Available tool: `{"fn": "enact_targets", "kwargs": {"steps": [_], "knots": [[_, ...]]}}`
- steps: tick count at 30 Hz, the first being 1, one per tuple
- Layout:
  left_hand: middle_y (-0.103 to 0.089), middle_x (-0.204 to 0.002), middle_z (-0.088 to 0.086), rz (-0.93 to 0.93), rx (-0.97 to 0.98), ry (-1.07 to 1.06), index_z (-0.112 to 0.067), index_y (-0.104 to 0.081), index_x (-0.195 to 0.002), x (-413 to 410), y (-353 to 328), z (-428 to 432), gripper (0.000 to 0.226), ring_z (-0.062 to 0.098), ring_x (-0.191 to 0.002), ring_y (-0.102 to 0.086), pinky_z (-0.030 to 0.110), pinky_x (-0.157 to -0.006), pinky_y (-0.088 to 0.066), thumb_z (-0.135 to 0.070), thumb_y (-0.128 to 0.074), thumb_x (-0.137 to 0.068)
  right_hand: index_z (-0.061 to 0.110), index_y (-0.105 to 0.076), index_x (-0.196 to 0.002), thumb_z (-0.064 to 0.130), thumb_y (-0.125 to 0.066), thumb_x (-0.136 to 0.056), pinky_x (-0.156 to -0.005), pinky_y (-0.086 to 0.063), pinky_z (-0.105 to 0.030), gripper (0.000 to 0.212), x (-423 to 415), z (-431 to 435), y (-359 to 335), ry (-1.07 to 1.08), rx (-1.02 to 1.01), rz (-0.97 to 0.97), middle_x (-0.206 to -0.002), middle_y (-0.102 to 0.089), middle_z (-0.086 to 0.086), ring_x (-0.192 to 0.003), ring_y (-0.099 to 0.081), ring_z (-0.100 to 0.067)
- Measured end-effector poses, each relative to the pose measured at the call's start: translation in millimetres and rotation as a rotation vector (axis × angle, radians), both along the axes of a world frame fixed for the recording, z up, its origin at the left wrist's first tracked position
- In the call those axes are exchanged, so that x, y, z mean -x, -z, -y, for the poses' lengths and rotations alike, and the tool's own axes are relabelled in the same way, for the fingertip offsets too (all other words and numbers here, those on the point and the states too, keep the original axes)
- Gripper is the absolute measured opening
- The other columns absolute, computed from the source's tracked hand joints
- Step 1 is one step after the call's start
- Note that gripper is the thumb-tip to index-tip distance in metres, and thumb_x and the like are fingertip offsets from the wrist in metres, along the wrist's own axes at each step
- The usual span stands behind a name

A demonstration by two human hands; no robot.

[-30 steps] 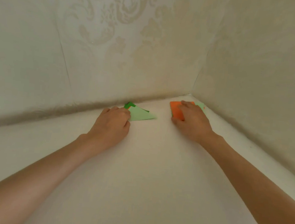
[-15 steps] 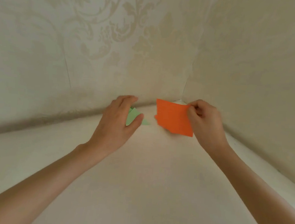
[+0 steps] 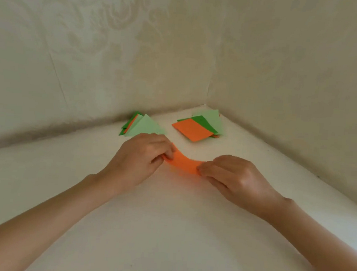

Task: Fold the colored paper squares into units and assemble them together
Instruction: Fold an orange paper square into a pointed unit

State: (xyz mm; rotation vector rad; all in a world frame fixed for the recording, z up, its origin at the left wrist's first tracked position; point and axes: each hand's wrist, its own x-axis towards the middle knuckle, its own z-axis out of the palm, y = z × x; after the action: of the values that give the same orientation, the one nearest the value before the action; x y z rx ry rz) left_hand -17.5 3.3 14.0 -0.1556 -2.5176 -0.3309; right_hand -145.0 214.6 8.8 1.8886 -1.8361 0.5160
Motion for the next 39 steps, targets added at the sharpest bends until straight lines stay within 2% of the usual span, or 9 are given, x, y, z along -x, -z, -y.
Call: {"fn": "enact_targets", "kwargs": {"steps": [7, 12, 15, 18, 22, 24, 28, 34, 39], "knots": [[-0.068, -0.096, -0.012, 0.223, -0.071, 0.075, -0.02, -0.069, -0.093, -13, 22, -10, 0.042, 0.004, -0.088, -0.056, 0.02, -0.078, -0.041, -0.02, -0.031, -0.076, 0.013, -0.071, -0.092, 0.027, -0.044, -0.096, -0.057, -0.049, -0.029, 0.03, -6, 2, 9, -0.051, -0.121, -0.021, -0.081, -0.068, -0.002, -0.068, -0.062, -0.021], [-0.057, -0.083, -0.014, 0.292, -0.265, 0.108, -0.025, -0.065, -0.082, -4, 17, -17, 0.039, 0.002, -0.08, -0.051, 0.016, -0.067, -0.036, -0.055, -0.041, -0.084, 0.016, -0.072, -0.087, 0.028, -0.066, -0.087, -0.065, -0.043, -0.015, 0.014, -1, 14, -12, 0.047, -0.294, 0.77, -0.075, -0.068, 0.009, -0.066, -0.056, 0.0], [-0.054, -0.076, -0.007, 0.325, -0.451, 0.108, -0.019, -0.065, -0.073, 6, 18, -15, 0.04, 0.003, -0.067, -0.047, 0.014, -0.061, -0.032, -0.058, -0.058, -0.078, 0.011, -0.067, -0.075, 0.03, -0.067, -0.084, -0.055, -0.037, -0.017, 0.021, 13, 25, -14, 0.164, -0.387, 0.932, -0.06, -0.058, 0.001, -0.055, -0.047, -0.004], [-0.049, -0.069, -0.002, 0.349, -0.59, 0.036, -0.01, -0.06, -0.064, 15, 20, -15, 0.036, 0.003, -0.058, -0.042, 0.017, -0.058, -0.03, -0.039, -0.067, -0.084, 0.009, -0.058, -0.067, 0.036, -0.063, -0.086, -0.053, -0.032, -0.018, 0.034, 14, 35, -4, 0.292, -0.301, 0.888, -0.057, -0.049, 0.005, -0.053, -0.041, -0.006], [-0.047, -0.078, -0.008, 0.315, -0.534, -0.099, -0.025, -0.054, -0.064, 18, 24, -18, 0.026, 0.002, -0.064, -0.043, 0.022, -0.063, -0.033, -0.041, -0.068, -0.08, 0.021, -0.046, -0.061, 0.038, -0.058, -0.09, -0.064, -0.033, -0.015, 0.035, 7, 38, 7, 0.419, -0.21, 0.618, -0.061, -0.046, 0.01, -0.071, -0.04, -0.011], [-0.046, -0.089, -0.01, 0.347, -0.463, -0.153, -0.028, -0.055, -0.084, 19, 22, -19, 0.02, 0.001, -0.074, -0.043, 0.024, -0.07, -0.034, -0.044, -0.065, -0.078, 0.027, -0.04, -0.06, 0.04, -0.057, -0.089, -0.064, -0.032, -0.016, 0.036, 7, 42, 11, 0.424, -0.207, 0.571, -0.062, -0.045, 0.013, -0.075, -0.04, -0.011], [-0.036, -0.107, -0.01, 0.465, -0.317, -0.229, -0.034, -0.05, -0.127, 30, 17, -19, 0.053, 0.008, -0.103, -0.036, 0.024, -0.091, -0.029, -0.055, -0.047, -0.079, 0.028, -0.038, -0.058, 0.041, -0.056, -0.089, -0.061, -0.032, -0.02, 0.038, 9, 46, 14, 0.432, -0.179, 0.564, -0.06, -0.043, 0.013, -0.075, -0.039, -0.012], [-0.043, -0.111, -0.01, 0.391, -0.34, -0.196, -0.034, -0.055, -0.098, 31, 19, -23, 0.015, 0.01, -0.105, -0.035, 0.024, -0.084, -0.022, -0.034, -0.06, -0.084, 0.022, -0.042, -0.064, 0.039, -0.056, -0.09, -0.059, -0.023, -0.028, 0.035, 7, 46, 16, 0.425, -0.151, 0.492, -0.058, -0.038, 0.016, -0.076, -0.04, -0.015], [-0.039, -0.109, -0.012, 0.433, -0.29, -0.176, -0.031, -0.05, -0.123, 35, 18, -20, 0.037, 0.012, -0.11, -0.034, 0.026, -0.09, -0.024, -0.039, -0.058, -0.087, 0.019, -0.044, -0.067, 0.036, -0.059, -0.089, -0.059, -0.024, -0.029, 0.032, 6, 46, 18, 0.394, -0.121, 0.476, -0.059, -0.037, 0.016, -0.075, -0.039, -0.015]]}}
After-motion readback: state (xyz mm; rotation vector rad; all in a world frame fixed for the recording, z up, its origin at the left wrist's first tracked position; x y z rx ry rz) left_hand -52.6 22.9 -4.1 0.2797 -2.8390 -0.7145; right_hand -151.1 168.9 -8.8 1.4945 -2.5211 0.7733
